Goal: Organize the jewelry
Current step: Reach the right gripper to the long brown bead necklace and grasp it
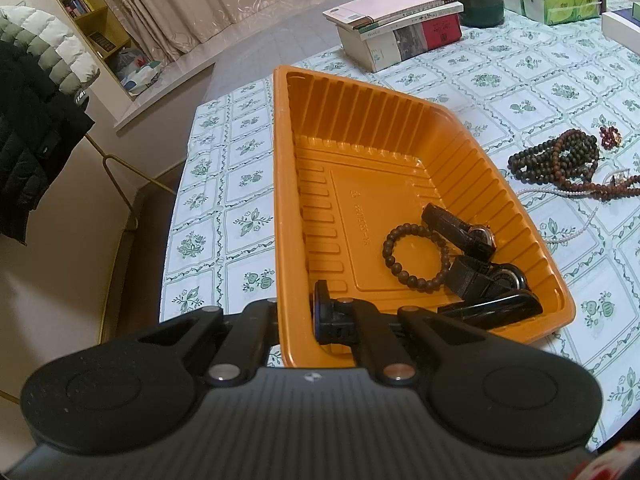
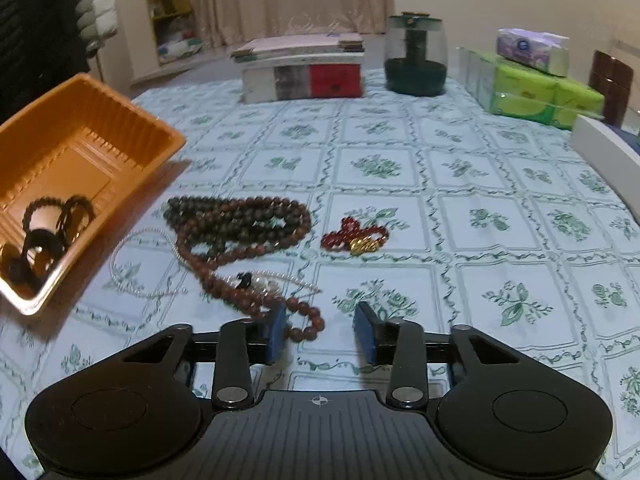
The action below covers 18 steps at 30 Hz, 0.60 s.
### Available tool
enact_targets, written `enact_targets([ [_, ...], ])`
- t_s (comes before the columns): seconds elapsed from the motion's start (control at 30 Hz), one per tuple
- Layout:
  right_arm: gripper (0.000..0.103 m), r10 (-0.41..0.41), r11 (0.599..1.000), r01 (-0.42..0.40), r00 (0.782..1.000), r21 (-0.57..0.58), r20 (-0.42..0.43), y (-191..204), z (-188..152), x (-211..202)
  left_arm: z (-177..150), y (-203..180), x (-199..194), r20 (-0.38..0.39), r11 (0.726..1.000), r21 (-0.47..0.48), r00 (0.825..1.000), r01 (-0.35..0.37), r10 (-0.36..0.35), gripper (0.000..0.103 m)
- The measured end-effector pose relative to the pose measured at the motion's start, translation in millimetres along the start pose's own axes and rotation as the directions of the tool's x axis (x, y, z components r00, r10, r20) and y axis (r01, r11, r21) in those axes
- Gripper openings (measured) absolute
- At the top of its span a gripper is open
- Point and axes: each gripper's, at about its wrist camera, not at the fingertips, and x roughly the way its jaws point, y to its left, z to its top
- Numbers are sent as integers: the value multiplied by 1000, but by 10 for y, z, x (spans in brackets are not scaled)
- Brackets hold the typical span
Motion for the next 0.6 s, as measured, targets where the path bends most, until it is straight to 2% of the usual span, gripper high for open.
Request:
enact_targets([
  [0.17, 28, 2, 1000, -2, 1000, -4, 4, -14, 23, 59, 2, -8, 1, -1, 1000, 0, 1000, -1, 1, 3],
  [0.4, 23, 17, 1000, -17, 1000, -25, -19, -17, 63, 114, 2, -8, 6, -1, 1000, 0, 1000, -1, 1, 3],
  [0.43, 20, 22, 1000, -22, 999, -19, -24, -27, 70, 111, 3, -11, 5, -1, 1000, 0, 1000, -1, 1, 3],
  [0.47, 7, 26, 1000, -27, 999, -6, -27, -40, 79, 105, 3, -11, 4, -1, 1000, -1, 1000, -1, 1, 3],
  [0.5, 4, 21, 1000, -21, 999, 9, -30, -54, 84, 95, 3, -11, 3, 0, 1000, -1, 1000, 0, 0, 3],
  [0.6, 3, 2, 1000, -2, 1000, 3, -31, -35, 90, 58, 3, -14, 1, 0, 1000, 0, 1000, -1, 1, 3],
])
